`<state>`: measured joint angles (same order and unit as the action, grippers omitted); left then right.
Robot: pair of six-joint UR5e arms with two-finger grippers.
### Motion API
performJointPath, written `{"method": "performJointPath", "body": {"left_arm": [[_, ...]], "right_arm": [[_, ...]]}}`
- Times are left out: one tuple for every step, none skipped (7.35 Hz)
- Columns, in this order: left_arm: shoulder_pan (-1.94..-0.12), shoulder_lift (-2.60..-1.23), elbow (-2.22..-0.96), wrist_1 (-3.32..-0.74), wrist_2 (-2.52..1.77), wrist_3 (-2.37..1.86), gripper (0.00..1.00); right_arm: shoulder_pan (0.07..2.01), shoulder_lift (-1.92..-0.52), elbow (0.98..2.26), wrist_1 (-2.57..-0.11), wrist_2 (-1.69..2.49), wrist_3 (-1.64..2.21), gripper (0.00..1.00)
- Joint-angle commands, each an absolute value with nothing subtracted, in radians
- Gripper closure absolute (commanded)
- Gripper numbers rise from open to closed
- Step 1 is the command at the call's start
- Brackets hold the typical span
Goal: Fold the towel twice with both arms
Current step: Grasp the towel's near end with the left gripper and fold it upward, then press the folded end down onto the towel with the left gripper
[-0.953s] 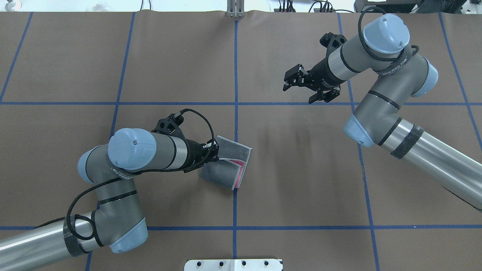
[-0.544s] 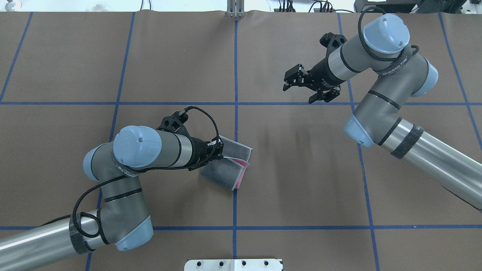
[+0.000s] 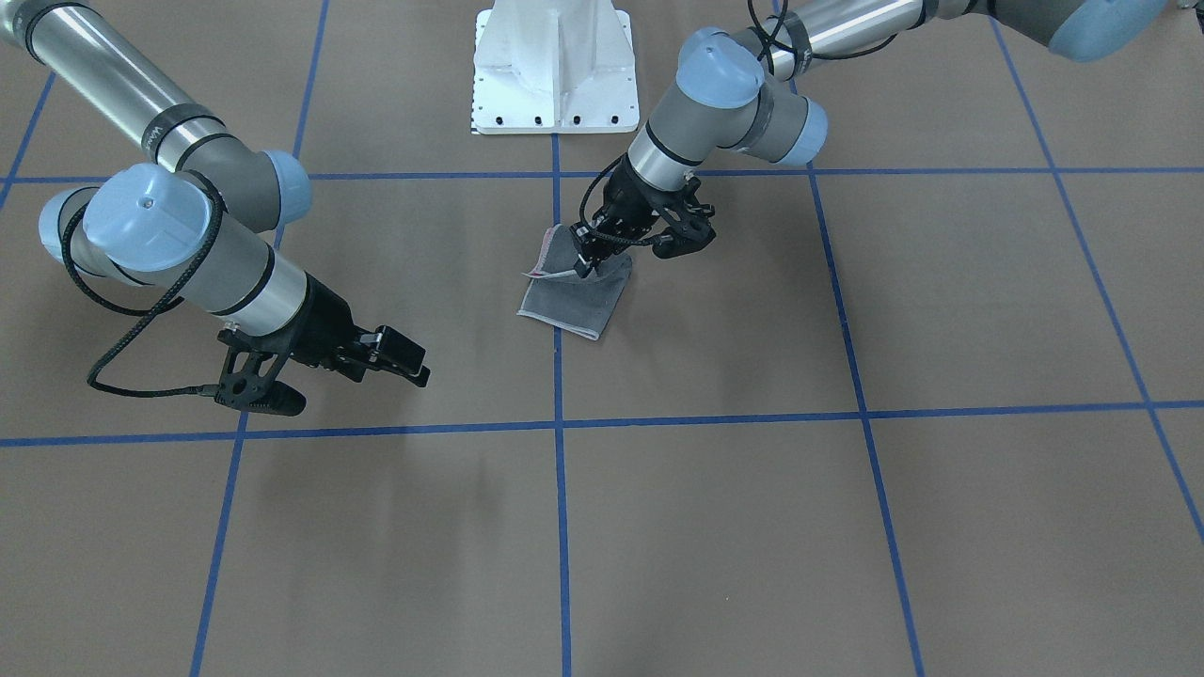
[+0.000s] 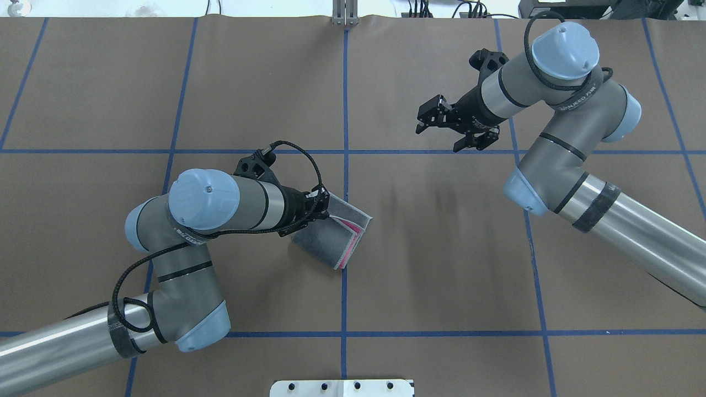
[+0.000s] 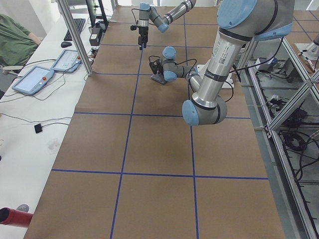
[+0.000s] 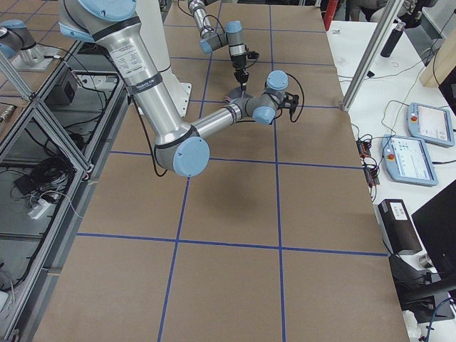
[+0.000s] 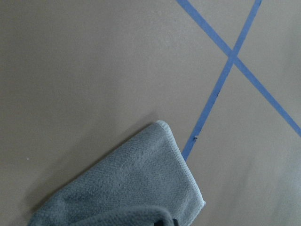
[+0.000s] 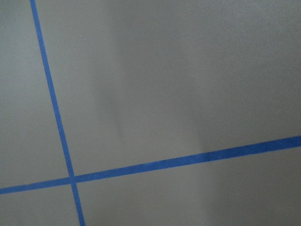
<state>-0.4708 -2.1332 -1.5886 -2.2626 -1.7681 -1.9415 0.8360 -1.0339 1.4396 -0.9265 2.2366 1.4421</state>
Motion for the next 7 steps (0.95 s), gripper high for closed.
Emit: {"method": "performJointPath", "body": {"left_arm": [[-0.486, -2.169, -1.556, -2.263, -1.769, -1.951, 1.0], [-0.485, -2.204, -1.53, -2.263, -1.767, -1.982, 1.0], [-0.485, -2.218, -1.513, -2.263, -1.769, -1.983, 1.0], [-0.486, -2.22, -1.509, -2.263, -1.769, -1.983, 1.0], [-0.488, -2.221, -1.511, -2.263, -1.769, -1.983, 1.0], [-0.488, -2.232, -1.511, -2.263, -1.769, -1.988, 1.0], [-0.486, -2.236, -1.511, -2.263, -1.769, -1.991, 1.0]], "right_arm": [[0.836, -1.034, 1.436, -0.927, 2.237, 1.442, 0.0], [0.835, -1.034, 1.433, -0.927, 2.229, 1.442, 0.0], [0.833, -1.035, 1.431, -0.927, 2.223, 1.44, 0.0], [0.831, -1.035, 1.431, -0.927, 2.223, 1.44, 0.0], [0.83, -1.035, 1.431, -0.927, 2.223, 1.44, 0.0], [0.83, -1.035, 1.431, -0.927, 2.221, 1.44, 0.0], [0.828, -1.035, 1.431, -0.927, 2.221, 1.44, 0.0]]}}
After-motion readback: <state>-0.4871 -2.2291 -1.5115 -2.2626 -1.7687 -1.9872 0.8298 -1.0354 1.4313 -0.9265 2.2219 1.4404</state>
